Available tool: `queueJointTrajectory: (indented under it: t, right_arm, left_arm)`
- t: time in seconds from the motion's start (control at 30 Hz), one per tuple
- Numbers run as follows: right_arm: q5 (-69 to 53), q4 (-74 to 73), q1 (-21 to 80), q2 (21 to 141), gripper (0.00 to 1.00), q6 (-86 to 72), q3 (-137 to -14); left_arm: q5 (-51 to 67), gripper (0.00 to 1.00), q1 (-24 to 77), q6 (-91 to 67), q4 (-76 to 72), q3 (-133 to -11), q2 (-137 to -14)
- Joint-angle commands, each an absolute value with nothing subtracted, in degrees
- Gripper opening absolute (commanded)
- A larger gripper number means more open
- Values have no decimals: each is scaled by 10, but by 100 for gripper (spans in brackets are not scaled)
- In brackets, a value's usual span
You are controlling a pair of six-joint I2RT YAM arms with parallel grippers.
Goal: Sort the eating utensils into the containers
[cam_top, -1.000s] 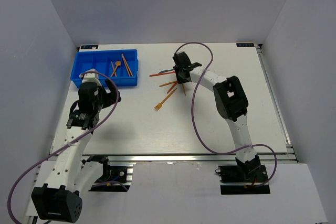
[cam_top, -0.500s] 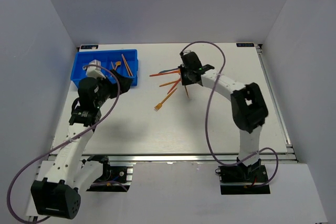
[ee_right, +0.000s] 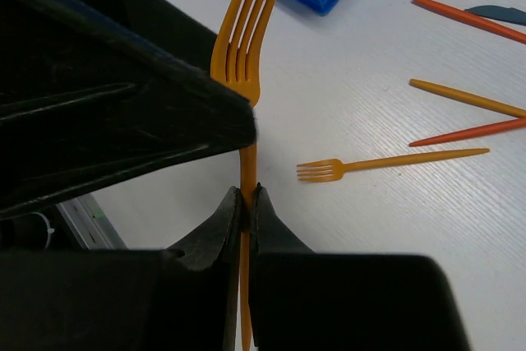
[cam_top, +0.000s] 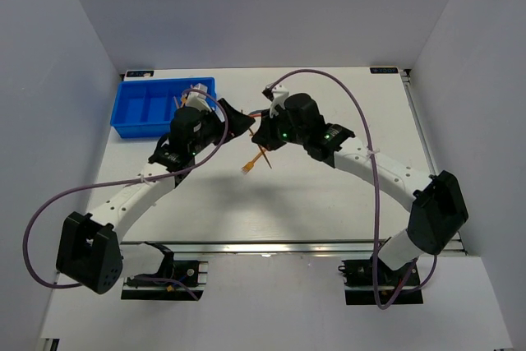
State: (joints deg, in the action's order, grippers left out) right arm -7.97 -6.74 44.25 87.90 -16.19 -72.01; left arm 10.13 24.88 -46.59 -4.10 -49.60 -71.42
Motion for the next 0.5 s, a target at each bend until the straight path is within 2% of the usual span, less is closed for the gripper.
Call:
queueJointTrajectory:
  t: [0.0, 0.13, 0.17, 0.2, 0.27, 0.37, 0.4, 0.47]
  right_arm:
    - [-80, -57, 455, 882, 0, -166, -745]
    - [-77, -50, 469, 887, 0, -167, -757]
    - [-76, -50, 474, 887, 0, -169, -758]
    - [-76, -49, 475, 887, 0, -171, -758]
    - [-69, -45, 479, 889, 0, -173, -763]
    - [-63, -44, 479, 895, 0, -178, -769]
    - [-61, -45, 479, 899, 0, -178, -776]
    - [-55, -48, 479, 906, 0, -181, -781]
  left_arm:
    - [82, 94, 263, -489, -84, -519, -713]
    - [72, 84, 271, -490, -74, -528, -723]
    - [66, 69, 272, -490, -68, -528, -726]
    - [63, 58, 272, -490, -65, -528, -728]
    - [62, 49, 272, -491, -61, -527, -730]
    - [65, 30, 272, -493, -56, -530, -738]
    - [65, 16, 273, -492, -55, -531, -740]
    - [55, 0, 273, -484, -44, -539, -743]
